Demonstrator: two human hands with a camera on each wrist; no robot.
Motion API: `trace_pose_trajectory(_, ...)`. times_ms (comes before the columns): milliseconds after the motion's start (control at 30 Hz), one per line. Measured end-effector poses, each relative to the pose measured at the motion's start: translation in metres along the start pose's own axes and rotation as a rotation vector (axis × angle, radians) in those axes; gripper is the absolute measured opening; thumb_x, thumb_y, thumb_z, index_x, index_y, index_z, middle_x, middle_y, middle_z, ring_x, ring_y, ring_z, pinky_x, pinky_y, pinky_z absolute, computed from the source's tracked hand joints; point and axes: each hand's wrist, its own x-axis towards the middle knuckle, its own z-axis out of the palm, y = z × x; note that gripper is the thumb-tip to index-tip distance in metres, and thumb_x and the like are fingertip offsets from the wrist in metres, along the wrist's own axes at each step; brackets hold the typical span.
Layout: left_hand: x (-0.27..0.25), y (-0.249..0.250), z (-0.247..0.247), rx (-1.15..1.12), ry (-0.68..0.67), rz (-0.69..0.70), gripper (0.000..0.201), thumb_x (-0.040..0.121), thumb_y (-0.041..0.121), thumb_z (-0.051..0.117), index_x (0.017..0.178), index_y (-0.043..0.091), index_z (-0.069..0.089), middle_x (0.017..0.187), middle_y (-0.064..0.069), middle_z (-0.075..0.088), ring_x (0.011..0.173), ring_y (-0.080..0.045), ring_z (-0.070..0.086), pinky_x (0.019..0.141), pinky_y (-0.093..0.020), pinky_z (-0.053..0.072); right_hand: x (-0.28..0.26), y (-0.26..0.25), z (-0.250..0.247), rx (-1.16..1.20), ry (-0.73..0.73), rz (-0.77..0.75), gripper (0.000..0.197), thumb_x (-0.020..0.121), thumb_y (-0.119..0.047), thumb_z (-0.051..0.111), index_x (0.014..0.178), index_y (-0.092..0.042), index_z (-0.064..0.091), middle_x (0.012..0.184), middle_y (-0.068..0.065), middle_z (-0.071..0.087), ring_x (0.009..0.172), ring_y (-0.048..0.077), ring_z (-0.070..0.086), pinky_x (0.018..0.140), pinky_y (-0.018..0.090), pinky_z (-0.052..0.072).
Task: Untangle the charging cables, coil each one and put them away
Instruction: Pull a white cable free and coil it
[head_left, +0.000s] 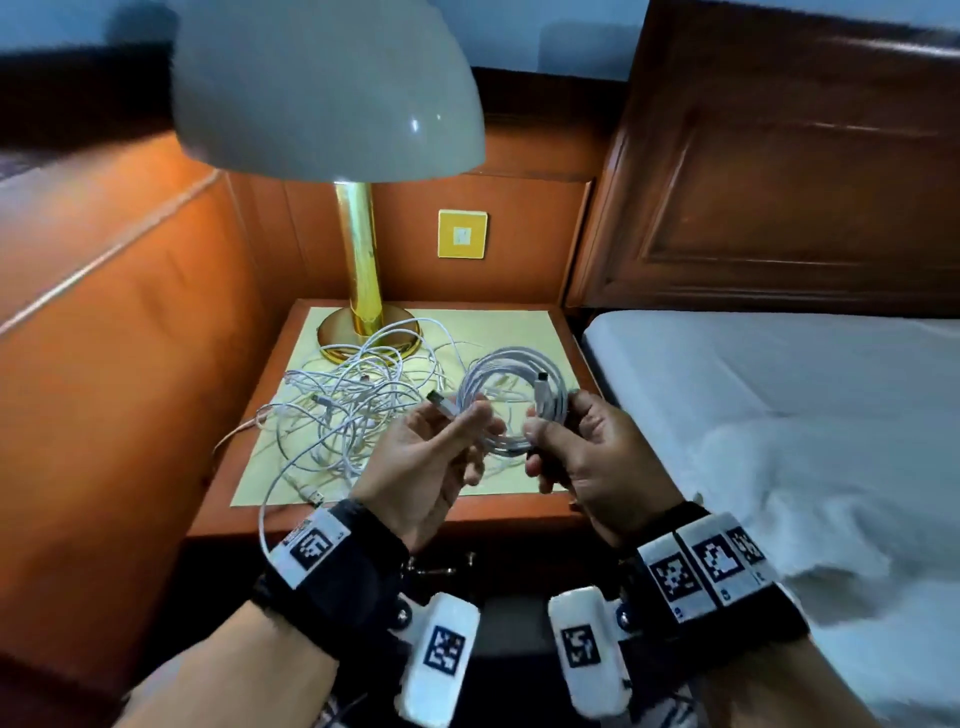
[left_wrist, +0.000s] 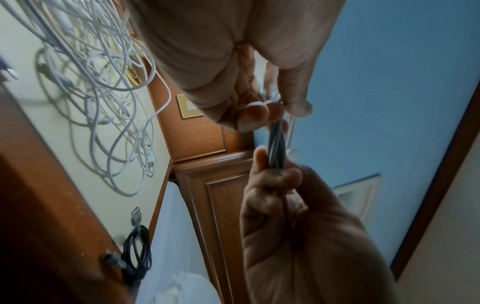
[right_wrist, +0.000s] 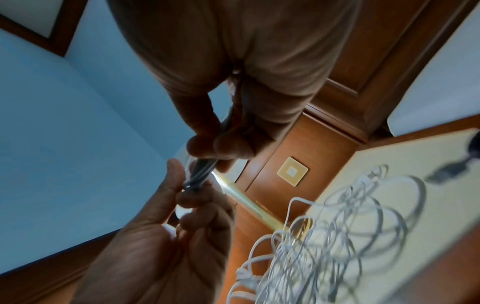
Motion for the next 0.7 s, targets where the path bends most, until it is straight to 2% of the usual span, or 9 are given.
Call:
trace_pose_trajectory(67, -0.03, 0.002, -0.002, -0.035, -0.007, -0.047, 0.025, 0.076, 0.019, 0.07, 0.094, 0.005, 0.06, 0.07, -0.007, 0.066, 0.046, -0.008, 0.05, 0.044, -0.016, 0.04, -0.033, 0.005, 0.009, 0.1, -0.03, 0.056, 0.003, 0.095, -0.003, 0.06, 0.097, -0.005, 0.061, 0.072, 0.009, 0.059, 0.057, 0.015, 0.057, 0.051, 0.028, 0.045)
trace_pose_trajectory(167, -0.069, -0.003, -0.006, -0.095, -0.06, -0.143, 0.049, 0.062, 0.028, 0.091, 0.096, 0.006, 0.065, 0.071, -0.008, 0.066, 0.044, -0.011, 0.052, 0.041, -0.019, 0.041, -0.077, 0.007, 0.016, 0.201, -0.019, 0.139, 0.006, 0.096, 0.0, 0.057, 0.096, -0.006, 0.058, 0.077, 0.012, 0.057, 0.054, 0.013, 0.053, 0.046, 0.025, 0.042)
trace_pose_trajectory(233, -0.088, -0.003, -0.006, -0.117, -0.067, -0.169, 0.035, 0.063, 0.027, 0.091, 0.088, 0.012, 0.071, 0.072, -0.01, 0.066, 0.043, -0.013, 0.052, 0.04, -0.021, 0.041, -0.093, 0.0, 0.017, 0.113, -0.014, 0.126, 0.005, 0.096, -0.001, 0.058, 0.096, -0.006, 0.057, 0.072, 0.007, 0.057, 0.053, 0.013, 0.053, 0.046, 0.025, 0.042)
trace_pose_trajectory(300, -0.101, -0.002, -0.003, -0.11, -0.008, -0.178, 0.011, 0.074, 0.022, 0.078, 0.078, 0.02, 0.068, 0.071, -0.01, 0.066, 0.042, -0.013, 0.05, 0.039, -0.022, 0.039, -0.102, -0.008, 0.019, 0.018, -0.034, 0.1, 0.004, 0.096, -0.003, 0.059, 0.095, -0.005, 0.056, 0.067, 0.004, 0.057, 0.054, 0.015, 0.053, 0.048, 0.027, 0.043)
trace_pose_trajectory(333, -0.104, 0.0, -0.002, -0.103, 0.025, -0.176, 0.011, 0.077, 0.018, 0.074, 0.075, 0.023, 0.065, 0.071, -0.01, 0.066, 0.041, -0.013, 0.048, 0.039, -0.021, 0.037, -0.105, -0.01, 0.021, -0.025, -0.041, 0.085, 0.004, 0.096, -0.005, 0.06, 0.095, -0.005, 0.057, 0.066, 0.005, 0.057, 0.055, 0.017, 0.053, 0.048, 0.029, 0.043)
trace_pose_trajectory(467, -0.106, -0.004, -0.001, -0.021, 0.11, -0.116, 0.015, 0.078, 0.016, 0.074, 0.072, 0.025, 0.063, 0.069, -0.009, 0.062, 0.04, -0.014, 0.044, 0.037, -0.019, 0.034, -0.108, -0.008, 0.027, -0.178, -0.023, 0.023, 0.009, 0.094, -0.008, 0.063, 0.098, -0.003, 0.057, 0.064, 0.008, 0.059, 0.054, 0.019, 0.054, 0.046, 0.026, 0.043)
trace_pose_trajectory(533, -0.102, -0.009, 0.0, 0.072, 0.162, -0.014, 0.016, 0.075, 0.018, 0.077, 0.081, 0.015, 0.063, 0.067, -0.011, 0.063, 0.039, -0.016, 0.045, 0.036, -0.019, 0.035, -0.104, 0.0, 0.026, -0.175, -0.002, 0.008, 0.007, 0.093, -0.008, 0.065, 0.096, -0.007, 0.059, 0.065, 0.004, 0.059, 0.053, 0.013, 0.054, 0.046, 0.022, 0.042)
trace_pose_trajectory(600, -0.092, -0.015, 0.001, 0.232, 0.23, 0.087, 0.021, 0.076, 0.015, 0.081, 0.081, 0.01, 0.062, 0.059, -0.011, 0.061, 0.038, -0.02, 0.047, 0.036, -0.02, 0.037, -0.094, 0.009, 0.023, -0.105, 0.016, 0.024, 0.006, 0.093, -0.006, 0.064, 0.095, -0.009, 0.059, 0.07, 0.003, 0.059, 0.052, 0.011, 0.052, 0.047, 0.02, 0.041)
trace_pose_trajectory(700, -0.069, -0.025, -0.004, 0.438, 0.328, 0.163, 0.034, 0.083, 0.015, 0.08, 0.064, 0.024, 0.054, 0.052, -0.011, 0.051, 0.046, -0.022, 0.049, 0.043, -0.026, 0.039, -0.07, 0.02, 0.023, -0.037, 0.027, 0.038, 0.005, 0.095, -0.015, 0.064, 0.093, -0.012, 0.061, 0.078, 0.011, 0.062, 0.05, 0.011, 0.049, 0.047, 0.022, 0.04)
